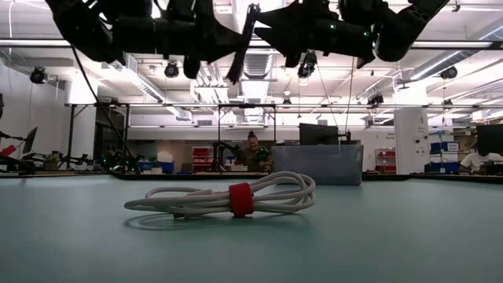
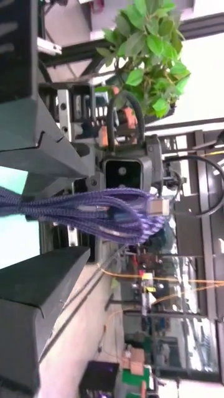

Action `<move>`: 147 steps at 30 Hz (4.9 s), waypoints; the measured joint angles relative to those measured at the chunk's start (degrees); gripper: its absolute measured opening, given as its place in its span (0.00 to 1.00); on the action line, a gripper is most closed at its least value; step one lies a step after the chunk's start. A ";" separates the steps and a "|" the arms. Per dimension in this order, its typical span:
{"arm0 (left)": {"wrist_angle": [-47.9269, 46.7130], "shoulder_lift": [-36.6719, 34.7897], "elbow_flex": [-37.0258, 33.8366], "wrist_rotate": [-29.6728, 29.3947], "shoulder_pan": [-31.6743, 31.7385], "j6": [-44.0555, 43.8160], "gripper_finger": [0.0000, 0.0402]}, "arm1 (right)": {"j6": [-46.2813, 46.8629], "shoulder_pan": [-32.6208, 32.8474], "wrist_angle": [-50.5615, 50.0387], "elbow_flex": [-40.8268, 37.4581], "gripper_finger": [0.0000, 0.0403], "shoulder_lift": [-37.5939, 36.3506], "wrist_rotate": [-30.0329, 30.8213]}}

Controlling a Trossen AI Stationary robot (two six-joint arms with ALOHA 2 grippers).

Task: Pick and place USB-C Cables
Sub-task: Put the purple cable into the black bin

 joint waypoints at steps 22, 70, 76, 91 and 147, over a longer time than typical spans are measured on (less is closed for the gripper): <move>7.13 6.96 3.99 2.87 -0.36 -0.22 0.04 | 1.04 0.32 -3.90 2.37 0.42 0.57 -1.04; -29.29 -7.66 1.26 1.62 -0.65 -4.80 0.52 | -16.11 -0.08 -62.30 21.49 0.05 -8.55 48.32; -30.98 -10.61 1.26 1.56 -0.65 -3.21 0.52 | -13.88 0.13 -85.93 29.93 0.06 -6.28 38.02; -30.88 -14.76 1.26 -2.83 -0.61 9.41 0.52 | -8.95 -0.48 -113.13 40.73 0.05 3.58 39.26; -31.91 -17.83 1.27 -15.14 -0.67 16.11 0.52 | -20.31 -15.46 -127.92 63.79 0.05 36.05 15.02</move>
